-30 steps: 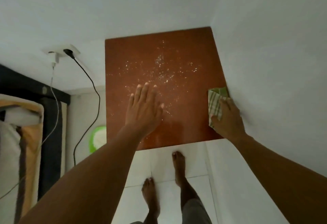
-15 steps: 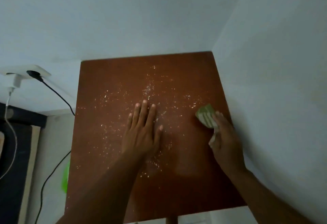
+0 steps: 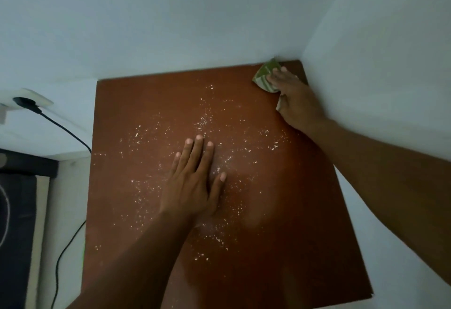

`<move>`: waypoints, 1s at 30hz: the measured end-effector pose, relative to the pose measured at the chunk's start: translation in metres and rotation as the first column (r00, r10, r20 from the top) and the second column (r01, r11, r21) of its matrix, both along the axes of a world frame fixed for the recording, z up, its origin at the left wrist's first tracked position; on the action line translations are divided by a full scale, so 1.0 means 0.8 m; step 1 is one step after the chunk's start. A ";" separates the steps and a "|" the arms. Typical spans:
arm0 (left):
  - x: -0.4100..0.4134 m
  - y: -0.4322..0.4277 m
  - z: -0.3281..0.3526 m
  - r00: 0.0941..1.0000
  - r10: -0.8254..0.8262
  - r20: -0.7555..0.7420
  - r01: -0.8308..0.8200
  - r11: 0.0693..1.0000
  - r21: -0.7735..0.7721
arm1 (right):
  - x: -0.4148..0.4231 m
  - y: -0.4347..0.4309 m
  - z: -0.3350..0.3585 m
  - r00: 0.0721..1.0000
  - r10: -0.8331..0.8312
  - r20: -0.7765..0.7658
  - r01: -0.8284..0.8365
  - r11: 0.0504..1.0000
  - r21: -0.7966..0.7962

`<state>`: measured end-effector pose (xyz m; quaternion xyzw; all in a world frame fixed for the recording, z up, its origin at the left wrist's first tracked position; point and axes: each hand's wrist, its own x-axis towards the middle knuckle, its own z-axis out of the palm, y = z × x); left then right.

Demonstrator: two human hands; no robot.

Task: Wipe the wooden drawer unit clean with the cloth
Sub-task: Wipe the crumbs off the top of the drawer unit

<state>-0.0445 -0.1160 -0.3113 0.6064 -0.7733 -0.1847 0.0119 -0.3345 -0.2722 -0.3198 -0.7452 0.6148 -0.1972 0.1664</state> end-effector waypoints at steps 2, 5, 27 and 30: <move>0.002 0.000 0.003 1.000 0.004 -0.019 -0.004 1.000 0.011 | 0.003 0.023 0.004 0.999 0.021 0.030 -0.022 1.000 0.018; 0.003 -0.002 0.008 0.999 0.000 -0.036 0.002 0.999 0.042 | 0.017 0.098 0.008 0.997 0.073 0.035 -0.074 0.997 0.025; 0.057 0.060 0.041 0.976 -0.206 0.066 0.190 0.962 0.198 | 0.094 0.441 0.090 0.987 -0.022 0.157 0.027 0.999 -0.034; 0.056 0.060 0.030 0.970 -0.220 0.100 0.196 0.959 0.207 | 0.092 0.294 0.096 0.975 -0.171 0.143 0.177 0.984 -0.029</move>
